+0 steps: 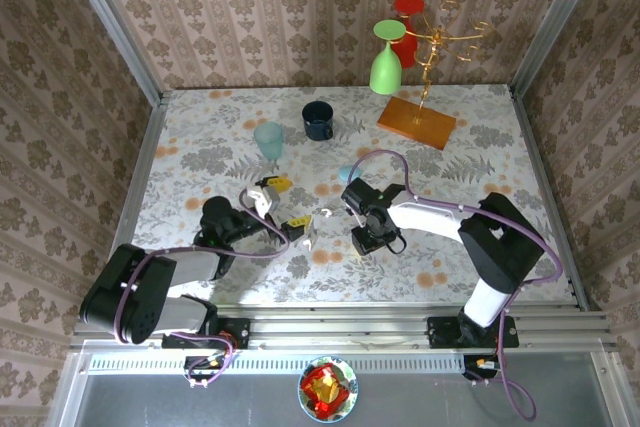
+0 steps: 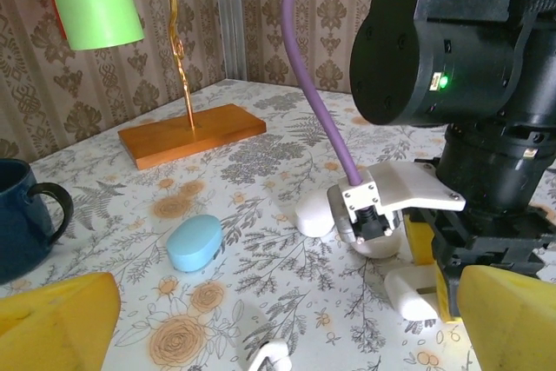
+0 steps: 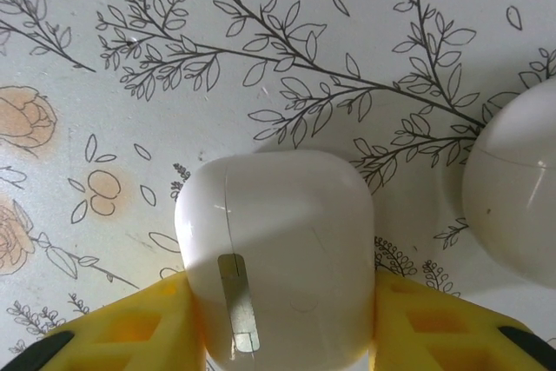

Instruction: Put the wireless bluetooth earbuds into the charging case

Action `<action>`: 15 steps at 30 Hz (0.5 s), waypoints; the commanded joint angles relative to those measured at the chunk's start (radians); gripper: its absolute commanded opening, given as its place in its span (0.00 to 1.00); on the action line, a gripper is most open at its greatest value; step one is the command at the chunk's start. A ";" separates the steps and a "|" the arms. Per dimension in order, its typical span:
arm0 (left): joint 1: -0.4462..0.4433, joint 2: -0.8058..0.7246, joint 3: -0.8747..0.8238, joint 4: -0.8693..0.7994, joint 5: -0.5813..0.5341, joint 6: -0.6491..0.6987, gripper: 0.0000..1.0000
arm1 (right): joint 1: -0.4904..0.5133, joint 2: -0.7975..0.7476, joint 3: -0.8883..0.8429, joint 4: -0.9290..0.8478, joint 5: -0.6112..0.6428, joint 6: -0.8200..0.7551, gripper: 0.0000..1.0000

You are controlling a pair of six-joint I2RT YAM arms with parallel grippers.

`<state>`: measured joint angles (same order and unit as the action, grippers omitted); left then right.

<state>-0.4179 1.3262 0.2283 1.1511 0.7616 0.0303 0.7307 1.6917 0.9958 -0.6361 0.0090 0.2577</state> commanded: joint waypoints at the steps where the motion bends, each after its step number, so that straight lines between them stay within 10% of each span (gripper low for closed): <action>1: 0.008 -0.016 -0.009 0.014 0.065 0.065 1.00 | -0.011 -0.107 -0.004 0.010 -0.087 -0.068 0.33; 15: -0.143 -0.138 0.057 -0.218 0.169 0.260 0.94 | -0.140 -0.288 -0.019 0.093 -0.711 -0.292 0.30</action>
<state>-0.5247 1.2259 0.2470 1.0653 0.9176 0.1688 0.5983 1.4197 0.9627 -0.5488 -0.5362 0.0261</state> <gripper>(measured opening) 0.941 0.421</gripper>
